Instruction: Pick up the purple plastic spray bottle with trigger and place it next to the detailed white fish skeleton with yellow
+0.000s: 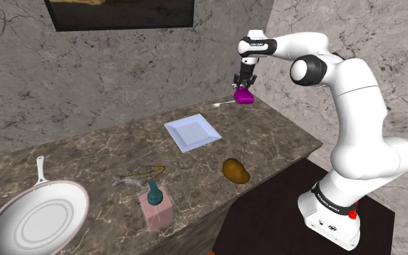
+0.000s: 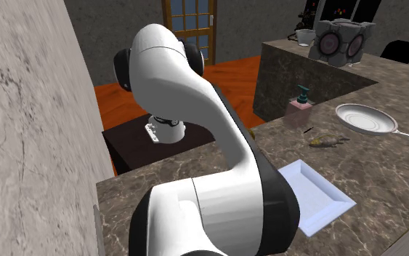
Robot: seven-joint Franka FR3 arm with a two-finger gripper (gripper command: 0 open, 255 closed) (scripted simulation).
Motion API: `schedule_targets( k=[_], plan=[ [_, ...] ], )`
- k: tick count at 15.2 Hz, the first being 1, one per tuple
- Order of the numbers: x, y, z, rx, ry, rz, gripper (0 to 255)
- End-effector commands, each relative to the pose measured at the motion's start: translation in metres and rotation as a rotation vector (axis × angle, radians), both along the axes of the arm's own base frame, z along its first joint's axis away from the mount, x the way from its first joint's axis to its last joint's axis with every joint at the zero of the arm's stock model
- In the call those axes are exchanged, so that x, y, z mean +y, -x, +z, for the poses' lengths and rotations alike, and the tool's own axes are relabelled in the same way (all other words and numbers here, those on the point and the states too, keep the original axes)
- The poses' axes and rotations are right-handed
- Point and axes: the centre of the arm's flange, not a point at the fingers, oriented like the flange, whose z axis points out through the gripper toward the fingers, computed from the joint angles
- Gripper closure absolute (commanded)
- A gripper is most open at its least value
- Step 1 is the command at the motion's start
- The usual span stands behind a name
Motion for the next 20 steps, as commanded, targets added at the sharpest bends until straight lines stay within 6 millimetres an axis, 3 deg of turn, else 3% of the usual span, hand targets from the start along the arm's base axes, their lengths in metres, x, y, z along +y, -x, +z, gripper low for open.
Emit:
schedule_targets(
  k=[1, 7, 20],
  plan=[
    [0.000, 0.000, 0.011, 0.000, 0.000, 0.000, 255],
    [0.000, 0.000, 0.041, 0.000, 0.000, 0.000, 255],
    [0.157, 0.069, 0.042, 0.000, 0.000, 0.000, 255]
  ],
)
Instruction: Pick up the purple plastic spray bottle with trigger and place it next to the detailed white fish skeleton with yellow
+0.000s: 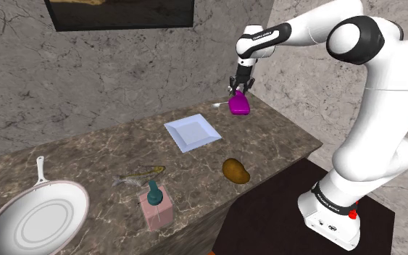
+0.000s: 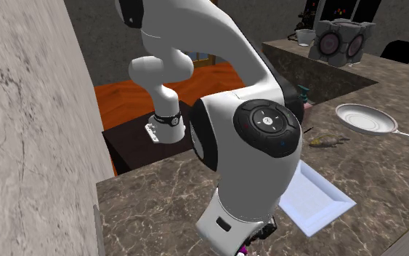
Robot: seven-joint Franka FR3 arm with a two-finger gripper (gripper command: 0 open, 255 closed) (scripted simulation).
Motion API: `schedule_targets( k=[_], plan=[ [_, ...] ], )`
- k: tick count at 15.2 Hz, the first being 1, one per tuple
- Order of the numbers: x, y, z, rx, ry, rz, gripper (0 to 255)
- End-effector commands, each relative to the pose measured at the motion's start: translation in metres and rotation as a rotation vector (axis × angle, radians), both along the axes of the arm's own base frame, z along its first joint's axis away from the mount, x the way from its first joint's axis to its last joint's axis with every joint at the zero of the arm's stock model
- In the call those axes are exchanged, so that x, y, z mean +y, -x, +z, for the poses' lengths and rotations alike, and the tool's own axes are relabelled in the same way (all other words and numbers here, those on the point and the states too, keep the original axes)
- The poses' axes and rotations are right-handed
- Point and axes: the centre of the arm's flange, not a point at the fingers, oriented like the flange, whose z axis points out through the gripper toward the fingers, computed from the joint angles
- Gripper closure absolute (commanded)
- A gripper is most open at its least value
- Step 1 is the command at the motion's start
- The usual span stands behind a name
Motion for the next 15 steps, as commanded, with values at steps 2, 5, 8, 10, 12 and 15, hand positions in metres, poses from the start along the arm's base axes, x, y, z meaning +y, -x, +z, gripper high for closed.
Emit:
schedule_targets(
  k=[2, 5, 8, 10, 12, 15],
  plan=[
    [0.039, 0.018, -0.002, 0.000, 0.000, -0.001, 255],
    [0.076, 0.034, -0.002, 0.000, 0.000, -0.001, 255],
    [0.112, 0.050, -0.002, 0.000, 0.000, -0.001, 255],
    [0.136, 0.060, -0.001, 0.000, 0.000, -0.001, 255],
    [0.160, 0.071, -0.001, 0.000, 0.000, -0.001, 255],
    [0.197, 0.086, -0.001, 0.000, 0.000, -0.001, 255]
  ],
)
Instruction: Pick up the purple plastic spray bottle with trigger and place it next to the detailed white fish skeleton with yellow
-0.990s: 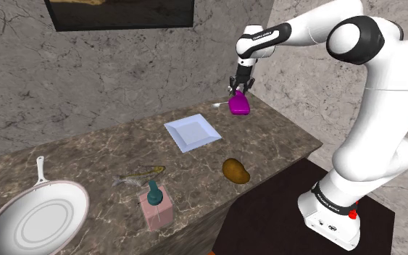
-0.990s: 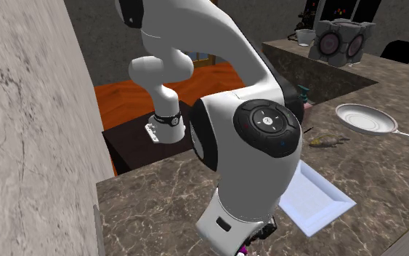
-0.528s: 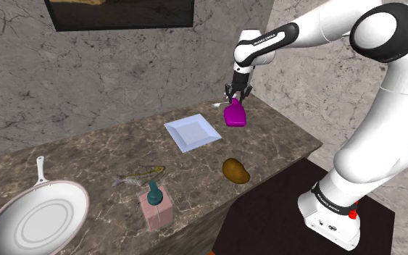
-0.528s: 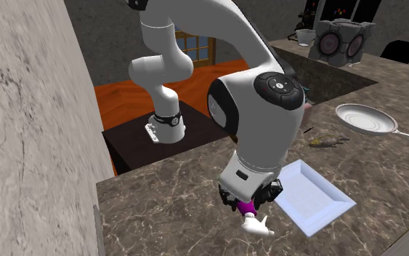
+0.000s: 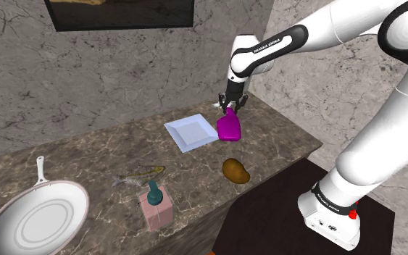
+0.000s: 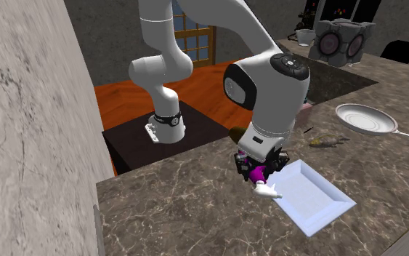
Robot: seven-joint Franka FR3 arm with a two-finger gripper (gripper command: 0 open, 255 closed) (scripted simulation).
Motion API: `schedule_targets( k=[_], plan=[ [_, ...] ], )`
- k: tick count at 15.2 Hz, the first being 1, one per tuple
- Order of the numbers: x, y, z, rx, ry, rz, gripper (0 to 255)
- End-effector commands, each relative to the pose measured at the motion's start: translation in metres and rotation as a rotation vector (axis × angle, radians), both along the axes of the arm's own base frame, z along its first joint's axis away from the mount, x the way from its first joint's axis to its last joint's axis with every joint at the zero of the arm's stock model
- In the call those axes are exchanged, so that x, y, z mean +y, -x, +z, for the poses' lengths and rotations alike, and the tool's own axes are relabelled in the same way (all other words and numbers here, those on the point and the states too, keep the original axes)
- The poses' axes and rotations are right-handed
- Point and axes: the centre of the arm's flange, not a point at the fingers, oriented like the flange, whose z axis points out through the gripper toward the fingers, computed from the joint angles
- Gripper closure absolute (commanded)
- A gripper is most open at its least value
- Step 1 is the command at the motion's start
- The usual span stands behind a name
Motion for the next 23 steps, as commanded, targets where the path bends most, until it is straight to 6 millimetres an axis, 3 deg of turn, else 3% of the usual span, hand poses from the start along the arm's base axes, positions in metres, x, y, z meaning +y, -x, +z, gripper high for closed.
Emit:
schedule_targets(
  k=[1, 23],
  plan=[
    [0.026, 0.013, 0.001, 0.000, 0.000, -0.001, 255],
    [0.292, 0.129, 0.002, 0.000, 0.000, -0.001, 255]
  ],
)
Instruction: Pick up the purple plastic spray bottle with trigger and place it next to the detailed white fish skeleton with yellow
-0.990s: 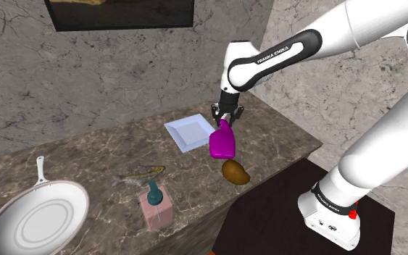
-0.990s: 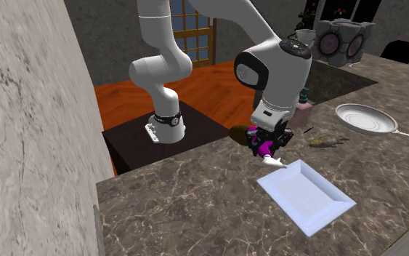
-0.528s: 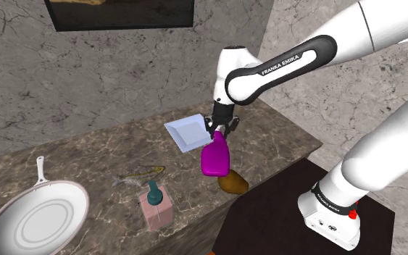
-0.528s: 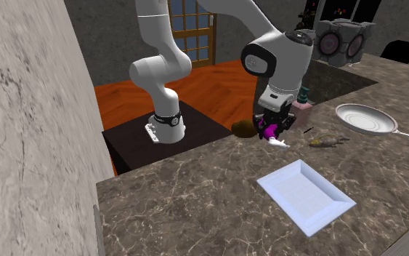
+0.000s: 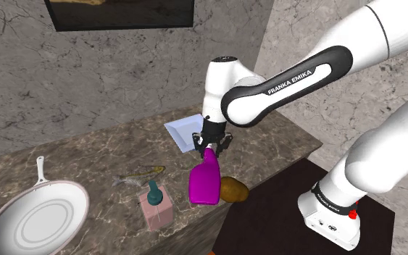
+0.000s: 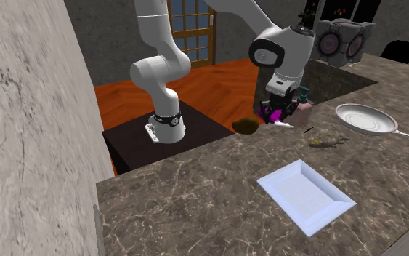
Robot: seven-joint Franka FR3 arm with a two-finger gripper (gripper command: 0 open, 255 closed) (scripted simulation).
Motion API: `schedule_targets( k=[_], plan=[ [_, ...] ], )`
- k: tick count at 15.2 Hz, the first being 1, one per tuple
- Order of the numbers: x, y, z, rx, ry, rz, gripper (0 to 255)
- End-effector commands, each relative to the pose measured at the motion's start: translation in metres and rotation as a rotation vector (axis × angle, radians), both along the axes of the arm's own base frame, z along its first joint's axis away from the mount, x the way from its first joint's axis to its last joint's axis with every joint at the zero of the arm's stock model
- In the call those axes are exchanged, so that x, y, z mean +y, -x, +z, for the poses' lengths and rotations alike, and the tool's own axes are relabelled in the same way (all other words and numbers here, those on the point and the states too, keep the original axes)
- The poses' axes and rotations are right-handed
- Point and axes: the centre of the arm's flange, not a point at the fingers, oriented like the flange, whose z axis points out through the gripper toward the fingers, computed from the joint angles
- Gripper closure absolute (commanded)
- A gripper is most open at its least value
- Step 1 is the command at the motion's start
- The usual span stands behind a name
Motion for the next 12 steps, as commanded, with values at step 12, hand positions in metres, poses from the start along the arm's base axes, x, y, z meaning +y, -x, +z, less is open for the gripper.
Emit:
schedule_targets(
  k=[12],
  plan=[
    [0.089, 0.040, -0.025, 0.000, 0.000, -0.002, 255]
  ],
)
